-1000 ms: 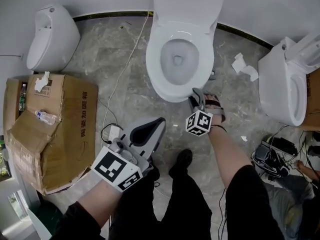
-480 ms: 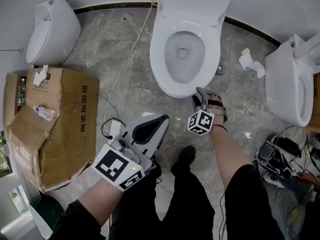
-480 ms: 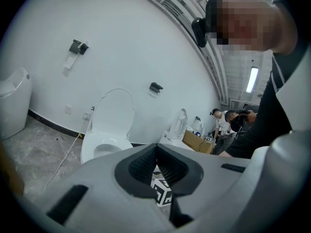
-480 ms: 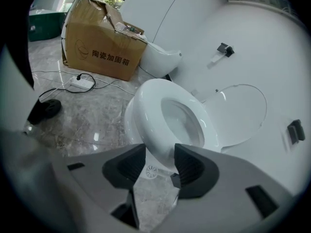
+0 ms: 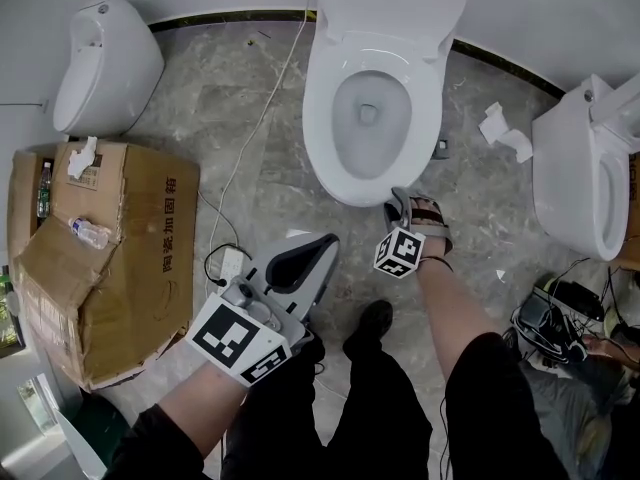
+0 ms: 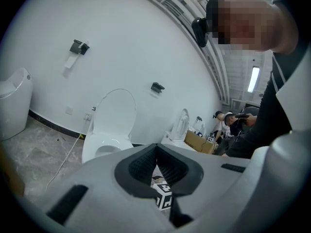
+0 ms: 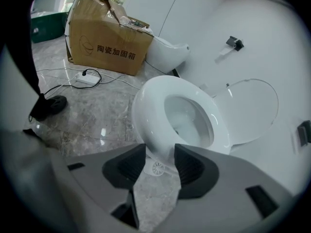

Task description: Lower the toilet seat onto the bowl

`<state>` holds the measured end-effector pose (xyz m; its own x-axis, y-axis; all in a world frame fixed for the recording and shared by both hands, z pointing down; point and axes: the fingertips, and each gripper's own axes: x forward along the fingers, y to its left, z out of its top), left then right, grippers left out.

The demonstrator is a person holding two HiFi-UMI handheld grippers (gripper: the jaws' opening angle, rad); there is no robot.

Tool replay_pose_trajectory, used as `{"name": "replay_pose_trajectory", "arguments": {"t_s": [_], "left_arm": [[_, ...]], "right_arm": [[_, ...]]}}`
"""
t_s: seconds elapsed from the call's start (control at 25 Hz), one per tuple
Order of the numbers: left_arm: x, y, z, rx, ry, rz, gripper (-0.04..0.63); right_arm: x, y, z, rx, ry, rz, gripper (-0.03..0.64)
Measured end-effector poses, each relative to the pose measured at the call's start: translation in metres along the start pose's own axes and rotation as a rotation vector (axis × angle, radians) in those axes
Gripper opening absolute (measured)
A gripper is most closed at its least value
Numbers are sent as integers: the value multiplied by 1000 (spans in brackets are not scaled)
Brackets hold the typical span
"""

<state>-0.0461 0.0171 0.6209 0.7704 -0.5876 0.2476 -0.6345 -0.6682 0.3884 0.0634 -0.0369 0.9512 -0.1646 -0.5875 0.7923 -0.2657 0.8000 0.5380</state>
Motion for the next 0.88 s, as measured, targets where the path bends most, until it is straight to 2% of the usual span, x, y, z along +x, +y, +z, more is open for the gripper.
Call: {"name": "replay_pose_trajectory", "arguments": {"t_s": [0.2,0.4,0.88], "left_arm": [[-1,2,9,6,-3,9,14],[-7,-6,33,9,-18,14,14],[-49,-59,122,39,-54,-2,14]], "right_arm": [[-1,-1,-1,-1,12,19,172],[-27,-10,6,46,20,32,172],[-179,-88,63,305,-39,-28,170]]}}
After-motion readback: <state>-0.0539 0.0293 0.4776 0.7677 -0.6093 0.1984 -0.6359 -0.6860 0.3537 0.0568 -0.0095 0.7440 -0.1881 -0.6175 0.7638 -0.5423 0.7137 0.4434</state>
